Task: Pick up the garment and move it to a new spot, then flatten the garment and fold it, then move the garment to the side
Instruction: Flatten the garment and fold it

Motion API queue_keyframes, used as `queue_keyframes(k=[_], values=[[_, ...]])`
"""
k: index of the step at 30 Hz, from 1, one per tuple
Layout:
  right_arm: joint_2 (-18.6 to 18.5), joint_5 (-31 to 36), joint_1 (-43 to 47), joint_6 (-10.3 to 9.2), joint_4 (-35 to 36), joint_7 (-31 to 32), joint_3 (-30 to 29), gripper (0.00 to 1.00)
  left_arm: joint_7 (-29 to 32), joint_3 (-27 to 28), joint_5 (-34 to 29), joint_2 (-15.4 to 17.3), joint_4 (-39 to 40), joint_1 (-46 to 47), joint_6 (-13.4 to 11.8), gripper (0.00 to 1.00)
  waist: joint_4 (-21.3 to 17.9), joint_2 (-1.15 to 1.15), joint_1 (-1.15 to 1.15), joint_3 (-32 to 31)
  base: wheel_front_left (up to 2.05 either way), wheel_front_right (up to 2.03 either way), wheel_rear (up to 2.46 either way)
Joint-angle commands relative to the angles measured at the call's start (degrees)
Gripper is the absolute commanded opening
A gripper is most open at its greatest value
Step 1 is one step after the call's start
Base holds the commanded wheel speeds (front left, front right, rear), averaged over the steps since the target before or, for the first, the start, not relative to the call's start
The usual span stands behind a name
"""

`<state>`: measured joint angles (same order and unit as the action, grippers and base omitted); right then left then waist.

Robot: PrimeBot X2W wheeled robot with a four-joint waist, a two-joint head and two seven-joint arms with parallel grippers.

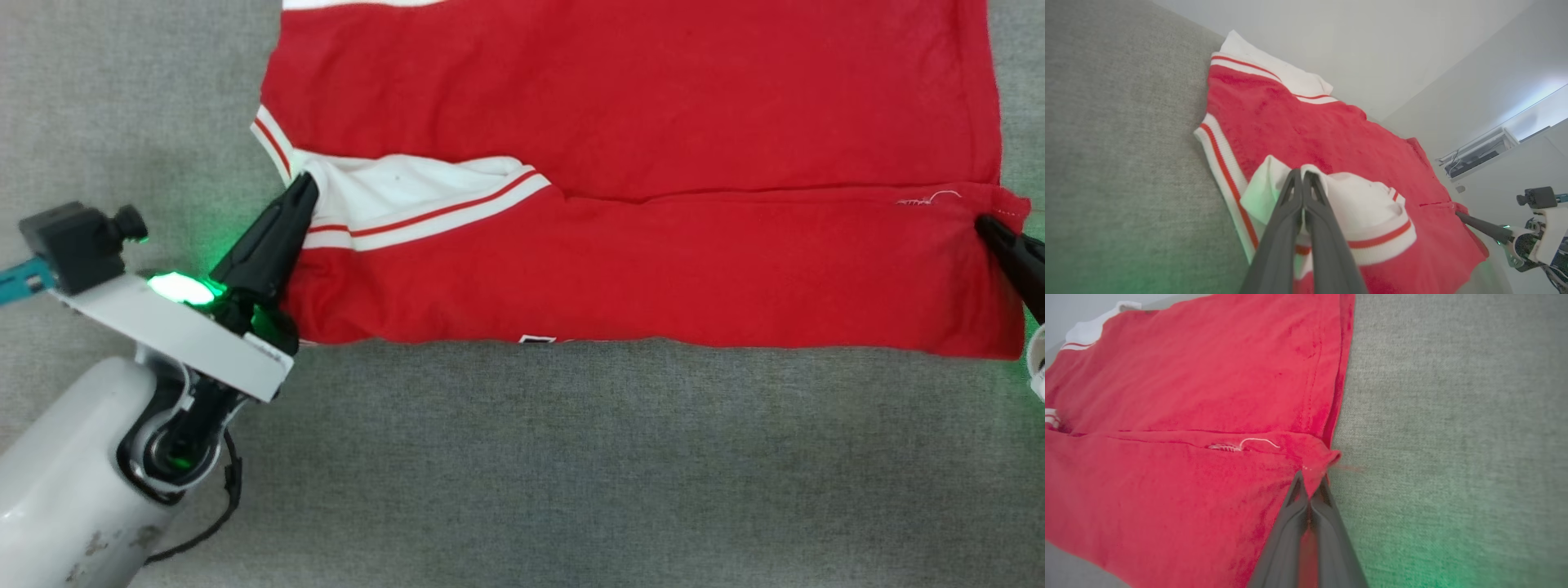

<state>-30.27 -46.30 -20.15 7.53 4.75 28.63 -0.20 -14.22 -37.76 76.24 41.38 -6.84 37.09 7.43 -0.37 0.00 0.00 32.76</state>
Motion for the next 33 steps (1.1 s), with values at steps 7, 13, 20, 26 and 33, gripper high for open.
queue_keyframes(k=[7, 13, 20, 26, 33], values=[[-0.40, 0.42, -1.57, -0.09, -2.80, -3.10, 2.55, 0.13, -0.29, -4.89, -3.48, 1.38, -8.07, 1.37, -0.11, 0.44, 0.08, 0.00, 0.00, -0.15, 0.00, 0.00, 0.00], [-0.25, 1.36, -0.13, -0.09, -4.23, -6.77, 2.03, 1.00, 1.75, -9.01, -6.54, 3.63, -10.52, 4.54, -0.04, 1.00, 1.00, 0.00, 0.00, -3.93, 0.00, 0.00, 0.00], [-0.44, 1.16, 2.69, -0.09, -4.01, -8.97, -0.03, 1.00, 11.99, -9.45, -4.28, 8.56, -8.26, 9.47, -1.71, 1.00, 2.15, 0.00, 0.00, -9.00, 0.00, 0.00, 0.00], [0.17, 0.88, 3.86, -0.09, -4.07, -8.85, -0.35, 1.00, 29.46, -11.34, 3.34, 13.25, 0.33, 10.07, -6.70, 1.00, 1.92, 0.00, 0.00, -11.15, 0.00, 0.00, 0.00], [0.66, 0.52, 2.78, -0.09, -3.19, -9.00, 0.48, 1.00, 44.44, -14.06, 8.74, 16.38, 8.24, 11.57, -11.65, 1.00, 0.64, 0.00, 0.00, -10.08, 0.00, 0.00, 0.00]])
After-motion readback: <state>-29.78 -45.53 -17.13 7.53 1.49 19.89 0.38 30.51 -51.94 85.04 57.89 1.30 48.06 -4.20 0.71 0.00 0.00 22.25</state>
